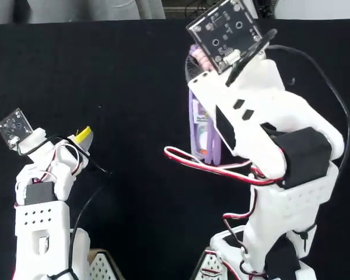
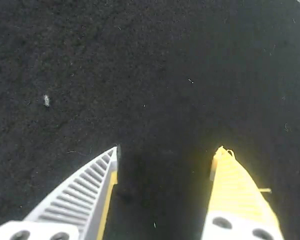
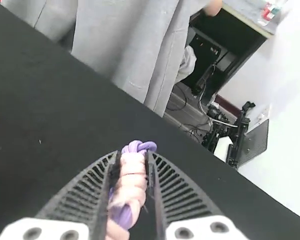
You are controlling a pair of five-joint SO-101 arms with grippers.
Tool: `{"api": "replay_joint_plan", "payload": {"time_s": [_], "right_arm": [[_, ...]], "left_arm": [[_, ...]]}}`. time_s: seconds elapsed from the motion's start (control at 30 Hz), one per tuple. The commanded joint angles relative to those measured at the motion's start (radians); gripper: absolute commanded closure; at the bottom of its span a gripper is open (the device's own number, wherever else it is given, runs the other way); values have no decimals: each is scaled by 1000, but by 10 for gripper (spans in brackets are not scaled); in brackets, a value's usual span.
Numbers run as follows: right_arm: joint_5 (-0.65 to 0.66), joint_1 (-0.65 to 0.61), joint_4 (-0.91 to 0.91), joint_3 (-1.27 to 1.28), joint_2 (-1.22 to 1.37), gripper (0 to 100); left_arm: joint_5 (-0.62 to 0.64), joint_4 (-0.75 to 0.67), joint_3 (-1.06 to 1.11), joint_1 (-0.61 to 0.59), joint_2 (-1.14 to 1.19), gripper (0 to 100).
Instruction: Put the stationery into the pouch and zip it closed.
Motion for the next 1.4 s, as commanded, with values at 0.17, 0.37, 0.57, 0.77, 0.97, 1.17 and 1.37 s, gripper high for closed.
{"api": "replay_joint_plan", "payload": {"time_s": [0.17,0.37,0.57,0.77,0.97,1.17,1.37], "right_arm": [[-43,-186,-8,-47,153,988],[-98,-308,35,-51,131,988],[-98,-338,184,-47,68,988],[-101,-311,245,27,-18,988],[-97,-305,242,180,-150,988],[-97,-272,239,354,-263,988],[-97,-124,210,440,-326,988]], "left_arm": [[-9,-17,-7,10,-18,700],[-9,-17,-7,8,-18,700],[-9,-15,-18,-33,-18,700],[-11,-5,-44,-36,-18,700],[-69,109,-170,-35,-18,700],[-74,186,-237,-33,-18,700],[-74,236,-303,15,-18,700]]}}
